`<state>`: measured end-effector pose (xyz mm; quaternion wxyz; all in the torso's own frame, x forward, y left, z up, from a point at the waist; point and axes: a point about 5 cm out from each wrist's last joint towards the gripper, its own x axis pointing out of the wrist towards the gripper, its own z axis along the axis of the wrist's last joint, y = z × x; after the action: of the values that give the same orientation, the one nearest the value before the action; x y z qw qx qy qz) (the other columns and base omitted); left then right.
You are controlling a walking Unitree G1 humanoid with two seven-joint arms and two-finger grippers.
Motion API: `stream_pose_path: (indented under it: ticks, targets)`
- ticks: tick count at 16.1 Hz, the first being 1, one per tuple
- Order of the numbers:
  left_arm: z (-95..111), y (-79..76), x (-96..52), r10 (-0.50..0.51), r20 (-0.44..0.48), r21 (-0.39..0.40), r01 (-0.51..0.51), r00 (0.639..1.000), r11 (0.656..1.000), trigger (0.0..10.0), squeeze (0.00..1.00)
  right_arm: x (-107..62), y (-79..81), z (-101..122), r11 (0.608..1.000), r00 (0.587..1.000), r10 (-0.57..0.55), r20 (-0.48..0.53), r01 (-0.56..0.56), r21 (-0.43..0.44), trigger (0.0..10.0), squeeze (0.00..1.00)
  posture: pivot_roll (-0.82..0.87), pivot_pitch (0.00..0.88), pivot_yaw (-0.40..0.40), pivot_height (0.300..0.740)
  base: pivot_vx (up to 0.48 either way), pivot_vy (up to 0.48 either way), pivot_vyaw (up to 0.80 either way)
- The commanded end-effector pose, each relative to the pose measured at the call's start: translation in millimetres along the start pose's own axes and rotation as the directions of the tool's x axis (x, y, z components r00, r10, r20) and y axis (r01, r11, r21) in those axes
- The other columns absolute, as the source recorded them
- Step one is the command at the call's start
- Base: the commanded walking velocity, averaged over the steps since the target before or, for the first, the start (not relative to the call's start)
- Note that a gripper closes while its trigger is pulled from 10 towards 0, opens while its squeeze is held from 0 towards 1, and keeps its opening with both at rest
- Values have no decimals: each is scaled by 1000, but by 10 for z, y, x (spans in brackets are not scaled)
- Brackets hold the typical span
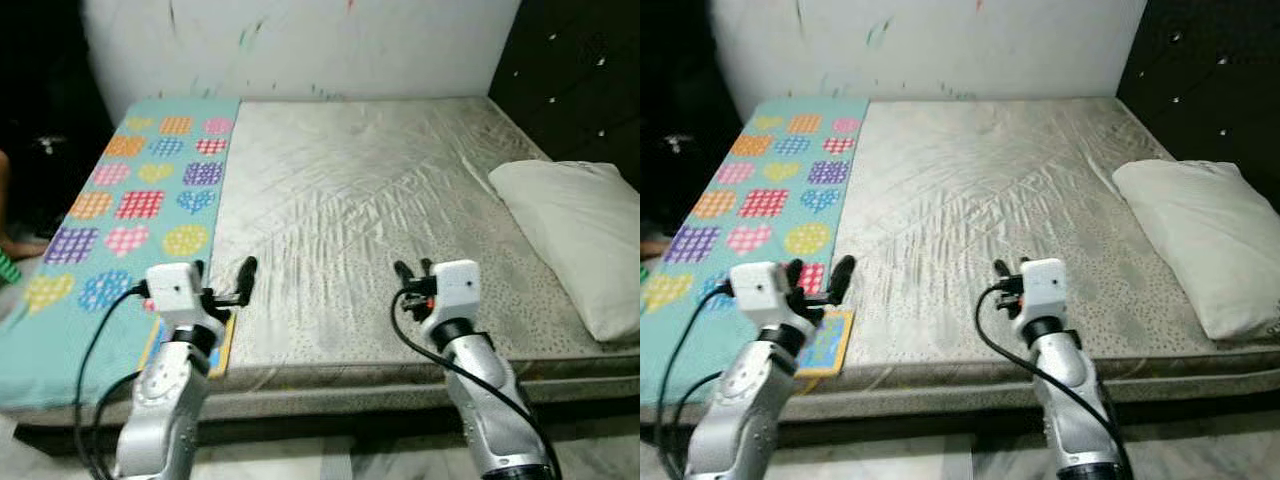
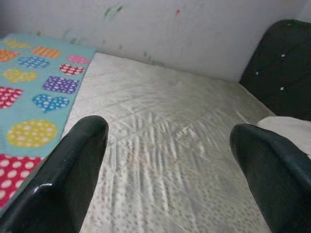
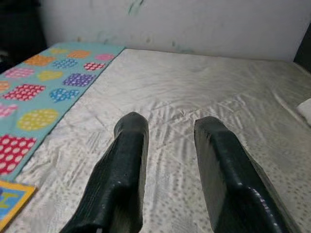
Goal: Clean up the room
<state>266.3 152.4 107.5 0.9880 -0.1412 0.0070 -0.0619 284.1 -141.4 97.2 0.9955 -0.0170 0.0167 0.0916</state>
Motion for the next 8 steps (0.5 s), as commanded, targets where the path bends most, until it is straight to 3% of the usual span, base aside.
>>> stream_pose_path:
  ticks: [1, 5, 8]
  targets:
    - [28, -74, 29, -32, 8, -3, 32, 999, 999, 10000, 0, 3, -55, 19, 1000, 1000, -16, 7, 16, -9, 10000, 0, -185, 12, 33, 740, 435, 0, 0]
    - [20, -87, 49, -18, 1, 7, 18, 1000, 1000, 10000, 0, 3, -88, 23, 1000, 1000, -23, 17, 23, -13, 10000, 0, -185, 11, 34, 740, 364, 0, 0]
    - [10, 4, 71, 92, -9, 23, -92, 996, 995, 10000, 0, -5, -89, 27, 999, 999, -6, 33, 8, -52, 10000, 0, -185, 7, 35, 740, 0, 0, 0]
